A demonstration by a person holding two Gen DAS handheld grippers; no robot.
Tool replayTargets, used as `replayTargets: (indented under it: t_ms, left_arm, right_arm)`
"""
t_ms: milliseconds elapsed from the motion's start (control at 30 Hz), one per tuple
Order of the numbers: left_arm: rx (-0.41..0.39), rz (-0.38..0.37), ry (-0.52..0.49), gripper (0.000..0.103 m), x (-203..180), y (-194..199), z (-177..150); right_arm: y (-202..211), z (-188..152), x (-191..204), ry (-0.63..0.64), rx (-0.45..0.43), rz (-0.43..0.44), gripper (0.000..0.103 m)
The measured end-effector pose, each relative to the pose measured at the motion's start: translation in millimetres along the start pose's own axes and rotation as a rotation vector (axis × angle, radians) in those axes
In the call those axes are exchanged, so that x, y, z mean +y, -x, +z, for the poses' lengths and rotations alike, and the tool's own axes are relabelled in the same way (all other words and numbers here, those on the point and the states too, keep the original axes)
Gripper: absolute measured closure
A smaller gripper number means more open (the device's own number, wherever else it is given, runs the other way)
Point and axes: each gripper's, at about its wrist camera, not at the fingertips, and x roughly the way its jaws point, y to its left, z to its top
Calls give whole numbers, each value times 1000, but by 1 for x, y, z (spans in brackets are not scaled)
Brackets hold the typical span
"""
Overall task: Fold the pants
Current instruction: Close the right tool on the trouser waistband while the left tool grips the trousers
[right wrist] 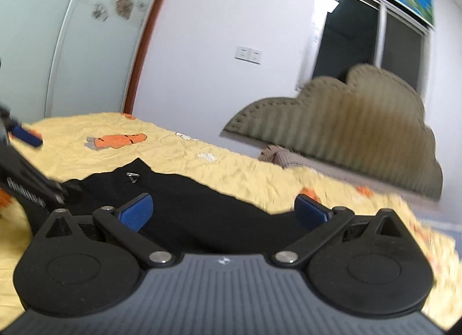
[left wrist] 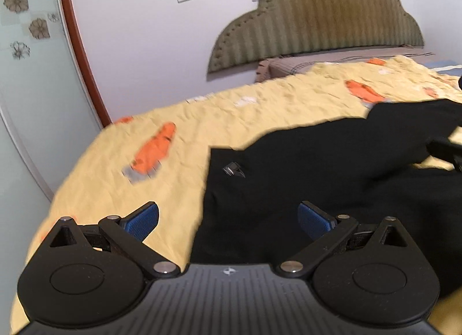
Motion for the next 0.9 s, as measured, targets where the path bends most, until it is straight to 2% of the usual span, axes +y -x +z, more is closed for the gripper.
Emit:
replayTargets:
  t_ms: [133, 200, 267, 367, 500, 600, 700, 767, 900]
  left_arm:
    - [-29, 27, -8, 0, 16, -38, 26]
    - [0, 27, -2, 0, 22, -59, 37]
    - [35, -14, 18, 0, 30, -82, 47]
    - [80, -34, 76, 0, 39, -110, 56]
    - [87, -21, 140, 0, 46, -131, 62]
    - [103, -46, 131, 0, 49, -152, 69]
    - [139, -137, 116, 0, 57, -179, 79]
    - [164, -209, 102, 0, 62, -195, 83]
    - [222, -301, 39, 0, 60, -229, 88]
  right_arm:
    - [-51, 13, -10, 63, 52, 67, 0]
    - [-79, 17, -17, 84, 65, 127, 0]
    - [-102, 19, -24, 97, 71, 160, 0]
    - [-138, 20, -37, 109, 80, 205, 1]
    - [-199, 19, -55, 125, 197, 261, 13]
    - [-246, 15, -65, 104, 325, 294, 20]
    - [-288, 5, -74, 75, 424, 378, 26]
    - [-305, -2, -77, 82, 456, 446, 26]
    - [-332, -6, -87, 71, 511, 568, 26]
